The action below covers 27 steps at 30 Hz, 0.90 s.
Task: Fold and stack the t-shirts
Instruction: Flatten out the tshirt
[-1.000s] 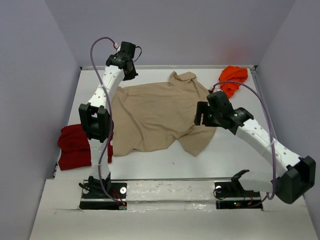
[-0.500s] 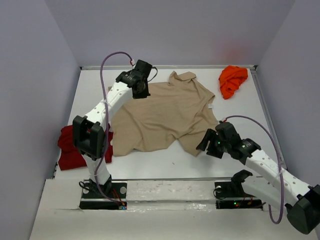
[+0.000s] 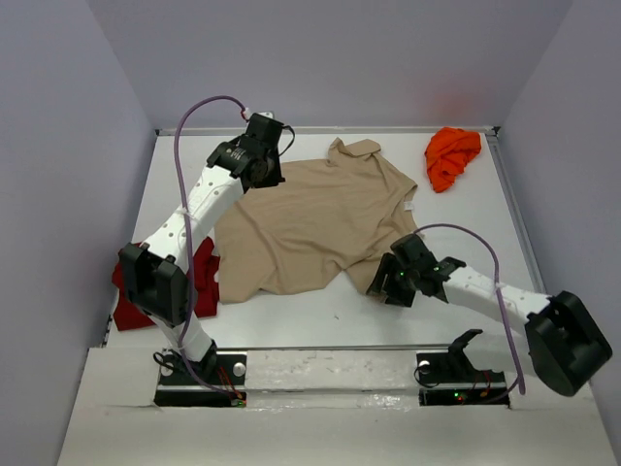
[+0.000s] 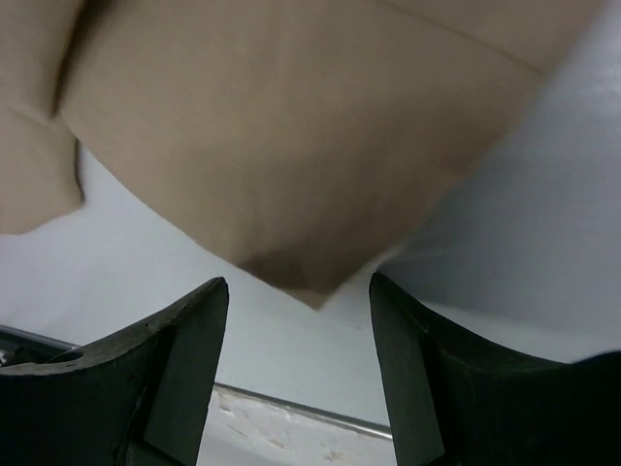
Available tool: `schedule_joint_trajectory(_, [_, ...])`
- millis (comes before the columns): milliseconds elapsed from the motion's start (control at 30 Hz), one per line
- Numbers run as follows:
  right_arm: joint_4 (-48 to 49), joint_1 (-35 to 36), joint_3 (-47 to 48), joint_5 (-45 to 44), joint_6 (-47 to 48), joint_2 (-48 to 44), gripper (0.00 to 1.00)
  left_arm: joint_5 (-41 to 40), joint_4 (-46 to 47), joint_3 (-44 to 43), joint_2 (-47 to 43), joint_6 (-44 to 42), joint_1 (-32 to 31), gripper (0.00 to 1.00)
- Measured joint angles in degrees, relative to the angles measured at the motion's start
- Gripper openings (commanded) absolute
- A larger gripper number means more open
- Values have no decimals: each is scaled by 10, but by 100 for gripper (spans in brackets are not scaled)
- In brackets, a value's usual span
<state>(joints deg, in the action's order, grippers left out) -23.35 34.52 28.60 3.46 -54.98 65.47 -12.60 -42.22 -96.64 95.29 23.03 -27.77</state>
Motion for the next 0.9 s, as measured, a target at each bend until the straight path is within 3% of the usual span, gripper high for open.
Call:
schedule_joint_trajectory(200, [54,1,64,-9,33,110,46,6,8,36,0,-4,0,0])
schedule_joint_trajectory(300, [61,1,70,-14,45,122,0,6,9,44,0,-5,0,0])
schedule_joint_trajectory(467, [55,15,70,-35,41,112,0,10,23,59,0,-7,0,0])
schedule_joint_trajectory(700, [-16,120,94,-174,-22,75,0,20,41,78,1,-7,0,0])
schedule_joint_trajectory(900, [-94,189,96,-280,-132,24,0,23,44,97,3,-5,-4,0])
